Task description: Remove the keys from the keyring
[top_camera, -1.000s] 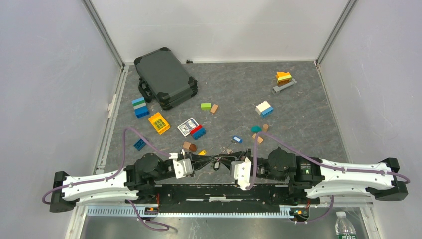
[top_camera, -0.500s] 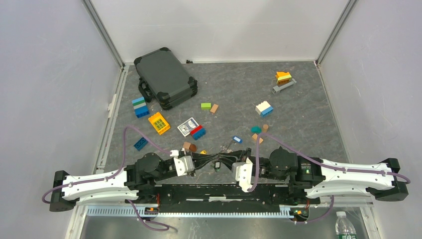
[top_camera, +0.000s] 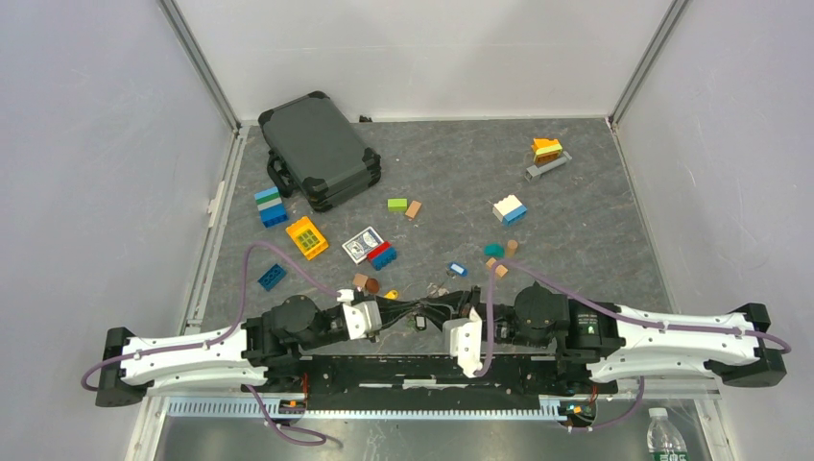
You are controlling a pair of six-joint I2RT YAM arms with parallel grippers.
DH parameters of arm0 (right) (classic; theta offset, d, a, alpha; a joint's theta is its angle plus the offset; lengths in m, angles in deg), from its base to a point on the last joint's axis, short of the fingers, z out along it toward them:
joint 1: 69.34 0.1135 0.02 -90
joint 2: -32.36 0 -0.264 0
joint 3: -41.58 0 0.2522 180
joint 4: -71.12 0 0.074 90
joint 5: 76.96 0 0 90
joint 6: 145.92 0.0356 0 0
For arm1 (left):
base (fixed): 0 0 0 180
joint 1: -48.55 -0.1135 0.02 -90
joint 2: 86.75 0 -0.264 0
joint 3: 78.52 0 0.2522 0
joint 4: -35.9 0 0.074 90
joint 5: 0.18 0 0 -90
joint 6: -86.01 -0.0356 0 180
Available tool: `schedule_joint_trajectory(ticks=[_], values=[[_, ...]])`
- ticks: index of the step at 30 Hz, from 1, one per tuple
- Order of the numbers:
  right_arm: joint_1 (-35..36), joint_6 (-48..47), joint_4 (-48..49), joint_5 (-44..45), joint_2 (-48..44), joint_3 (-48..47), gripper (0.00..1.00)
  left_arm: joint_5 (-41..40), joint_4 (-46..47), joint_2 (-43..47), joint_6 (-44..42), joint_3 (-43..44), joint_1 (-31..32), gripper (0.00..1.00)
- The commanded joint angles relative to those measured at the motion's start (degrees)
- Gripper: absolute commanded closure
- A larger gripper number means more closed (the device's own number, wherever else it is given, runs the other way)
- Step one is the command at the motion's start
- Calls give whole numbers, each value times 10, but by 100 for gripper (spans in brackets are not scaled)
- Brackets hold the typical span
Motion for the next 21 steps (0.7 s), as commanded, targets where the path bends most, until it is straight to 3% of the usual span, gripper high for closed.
schedule_joint_trajectory(ticks=[1,21], values=[[1,-3,-17,-22,13,-29,76,9,24,-1,20,25,4,98],[1,-8,-84,83,43,-35,78,23,7,5,9,34,3,98]])
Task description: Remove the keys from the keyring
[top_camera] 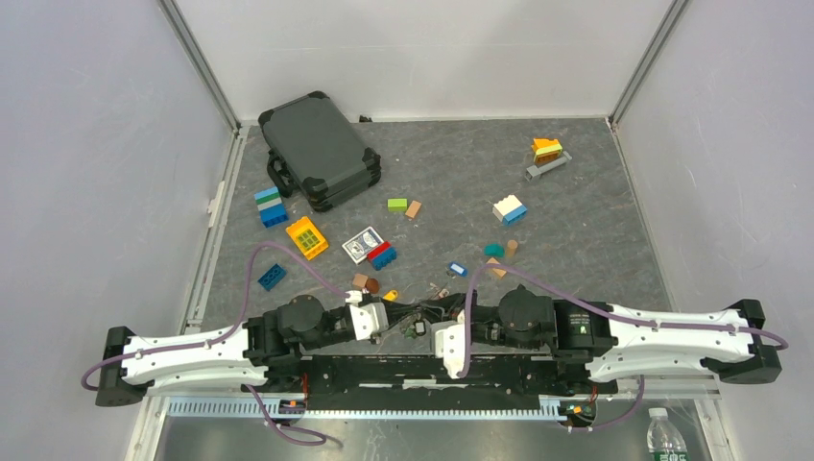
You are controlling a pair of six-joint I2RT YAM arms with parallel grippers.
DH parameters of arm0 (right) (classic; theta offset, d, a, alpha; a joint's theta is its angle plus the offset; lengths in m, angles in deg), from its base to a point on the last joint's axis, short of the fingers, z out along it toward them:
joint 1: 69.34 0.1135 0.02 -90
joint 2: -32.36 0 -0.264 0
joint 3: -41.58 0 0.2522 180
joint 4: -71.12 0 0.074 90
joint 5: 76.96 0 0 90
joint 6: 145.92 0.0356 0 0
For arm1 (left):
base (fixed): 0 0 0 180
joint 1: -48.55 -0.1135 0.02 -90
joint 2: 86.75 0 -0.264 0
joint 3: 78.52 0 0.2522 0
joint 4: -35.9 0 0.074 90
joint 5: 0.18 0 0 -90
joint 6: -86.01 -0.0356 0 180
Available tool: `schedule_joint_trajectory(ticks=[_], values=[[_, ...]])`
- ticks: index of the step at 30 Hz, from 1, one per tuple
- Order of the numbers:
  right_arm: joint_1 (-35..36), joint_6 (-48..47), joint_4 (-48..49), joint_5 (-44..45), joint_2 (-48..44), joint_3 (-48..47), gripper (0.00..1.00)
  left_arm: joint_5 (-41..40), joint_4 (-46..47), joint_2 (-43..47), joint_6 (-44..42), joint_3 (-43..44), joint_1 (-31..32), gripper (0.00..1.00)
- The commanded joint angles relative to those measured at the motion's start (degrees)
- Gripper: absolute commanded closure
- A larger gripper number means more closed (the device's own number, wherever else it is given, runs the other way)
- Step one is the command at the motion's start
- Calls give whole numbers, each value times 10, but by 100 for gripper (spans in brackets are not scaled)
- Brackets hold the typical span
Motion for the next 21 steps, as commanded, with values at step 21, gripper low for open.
schedule_joint_trajectory(ticks=[21], values=[[-2,-23,-81,81,87,-37,89,30,8,-2,2,58,4,98]])
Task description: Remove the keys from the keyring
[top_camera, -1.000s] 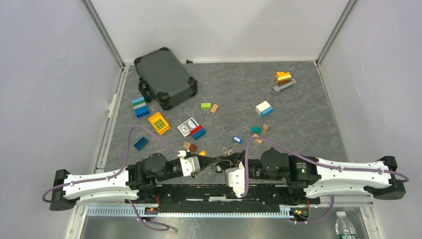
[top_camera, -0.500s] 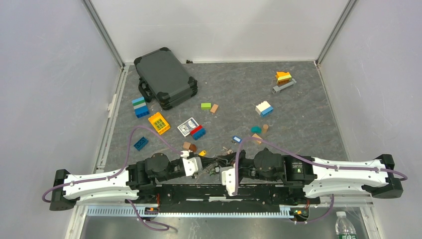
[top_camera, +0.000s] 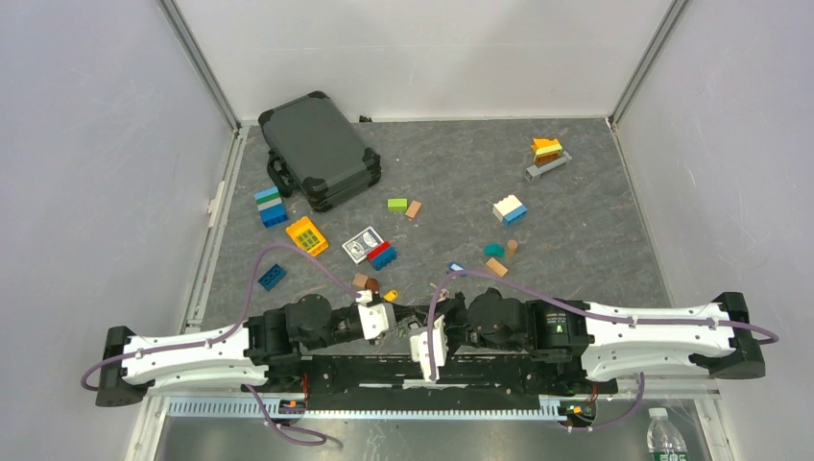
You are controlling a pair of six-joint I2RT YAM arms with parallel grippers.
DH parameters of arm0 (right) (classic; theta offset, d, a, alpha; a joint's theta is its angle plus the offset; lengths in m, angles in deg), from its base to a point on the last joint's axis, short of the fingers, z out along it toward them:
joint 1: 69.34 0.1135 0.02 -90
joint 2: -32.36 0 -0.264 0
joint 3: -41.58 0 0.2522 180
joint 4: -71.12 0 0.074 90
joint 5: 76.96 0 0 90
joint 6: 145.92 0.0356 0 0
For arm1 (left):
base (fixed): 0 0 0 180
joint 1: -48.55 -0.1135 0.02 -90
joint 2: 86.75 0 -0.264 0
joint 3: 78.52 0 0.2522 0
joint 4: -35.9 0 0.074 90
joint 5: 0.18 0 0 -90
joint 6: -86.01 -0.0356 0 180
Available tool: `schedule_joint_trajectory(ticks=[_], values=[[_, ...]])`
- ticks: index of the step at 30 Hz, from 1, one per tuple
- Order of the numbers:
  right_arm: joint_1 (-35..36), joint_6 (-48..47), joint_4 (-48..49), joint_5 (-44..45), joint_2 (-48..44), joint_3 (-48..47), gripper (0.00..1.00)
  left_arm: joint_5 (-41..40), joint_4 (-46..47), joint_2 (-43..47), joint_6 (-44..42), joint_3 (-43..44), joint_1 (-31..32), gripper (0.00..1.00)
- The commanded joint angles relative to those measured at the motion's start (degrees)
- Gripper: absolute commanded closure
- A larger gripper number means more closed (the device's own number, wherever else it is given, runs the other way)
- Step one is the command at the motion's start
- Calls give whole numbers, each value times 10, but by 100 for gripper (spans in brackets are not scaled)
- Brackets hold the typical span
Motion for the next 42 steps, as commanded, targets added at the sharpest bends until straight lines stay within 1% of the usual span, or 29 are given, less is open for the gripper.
schedule_joint_trajectory(ticks=[1,4,5,14,15,16,20,21,22,32,34,36,38,42], values=[[-4,-11,-28,65,9,-9,91,43,70,3,3,53,6,98],[-4,-13,-28,74,7,-8,99,43,67,3,1,53,6,98],[-4,-13,-28,78,6,-7,100,43,65,3,1,54,6,98],[-4,-7,-37,98,-1,-7,100,39,23,0,-12,68,6,97],[-4,-5,-36,97,-2,-7,100,38,20,0,-12,69,6,95],[-4,-4,-34,93,-4,-6,100,38,20,0,-12,70,6,90],[-4,-4,-22,94,-11,2,100,44,22,1,-11,69,6,70],[-4,-4,-20,96,-13,3,100,47,22,1,-9,69,6,67],[-4,-4,-19,98,-13,4,100,49,23,2,-8,69,6,66],[-4,-1,7,104,-43,26,100,50,18,14,-2,58,6,68],[-4,1,13,103,-51,29,100,50,17,18,0,54,6,71],[-4,5,21,102,-57,32,100,55,16,22,2,50,6,77],[-4,11,27,96,-61,32,100,61,16,24,0,47,6,80],[-4,17,33,71,-66,28,100,75,16,16,-15,43,6,78]])
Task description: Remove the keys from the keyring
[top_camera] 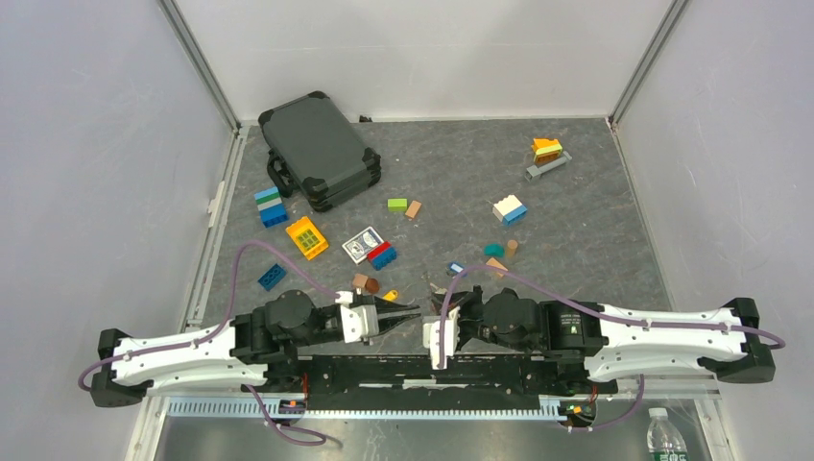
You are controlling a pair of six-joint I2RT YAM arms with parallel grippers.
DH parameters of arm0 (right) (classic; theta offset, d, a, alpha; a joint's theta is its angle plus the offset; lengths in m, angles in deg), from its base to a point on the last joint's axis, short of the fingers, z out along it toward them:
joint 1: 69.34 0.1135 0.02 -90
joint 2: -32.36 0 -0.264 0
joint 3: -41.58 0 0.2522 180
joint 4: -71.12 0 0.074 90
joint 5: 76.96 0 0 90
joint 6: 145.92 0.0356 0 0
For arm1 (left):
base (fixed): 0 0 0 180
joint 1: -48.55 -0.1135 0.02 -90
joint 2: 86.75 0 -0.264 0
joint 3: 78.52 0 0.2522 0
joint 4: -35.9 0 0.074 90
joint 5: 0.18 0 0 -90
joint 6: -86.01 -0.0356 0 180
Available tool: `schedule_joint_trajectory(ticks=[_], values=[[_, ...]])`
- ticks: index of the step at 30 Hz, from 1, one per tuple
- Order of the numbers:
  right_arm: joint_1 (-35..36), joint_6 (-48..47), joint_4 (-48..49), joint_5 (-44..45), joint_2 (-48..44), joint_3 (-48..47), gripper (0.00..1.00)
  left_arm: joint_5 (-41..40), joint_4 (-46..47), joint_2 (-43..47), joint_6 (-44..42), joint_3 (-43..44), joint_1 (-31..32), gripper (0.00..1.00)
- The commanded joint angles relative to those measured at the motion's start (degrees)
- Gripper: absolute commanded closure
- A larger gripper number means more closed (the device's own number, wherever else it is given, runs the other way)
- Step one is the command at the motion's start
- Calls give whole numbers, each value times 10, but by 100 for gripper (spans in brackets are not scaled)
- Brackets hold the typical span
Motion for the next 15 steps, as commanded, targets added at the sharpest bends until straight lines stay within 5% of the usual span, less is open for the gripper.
schedule_joint_trajectory(ticks=[1,15], values=[[-2,14,46,-26,-17,-6,100,27,19,-8,-11,-6,2,77],[-2,19,50,-84,-35,-15,100,7,-17,-49,-66,12,2,68]])
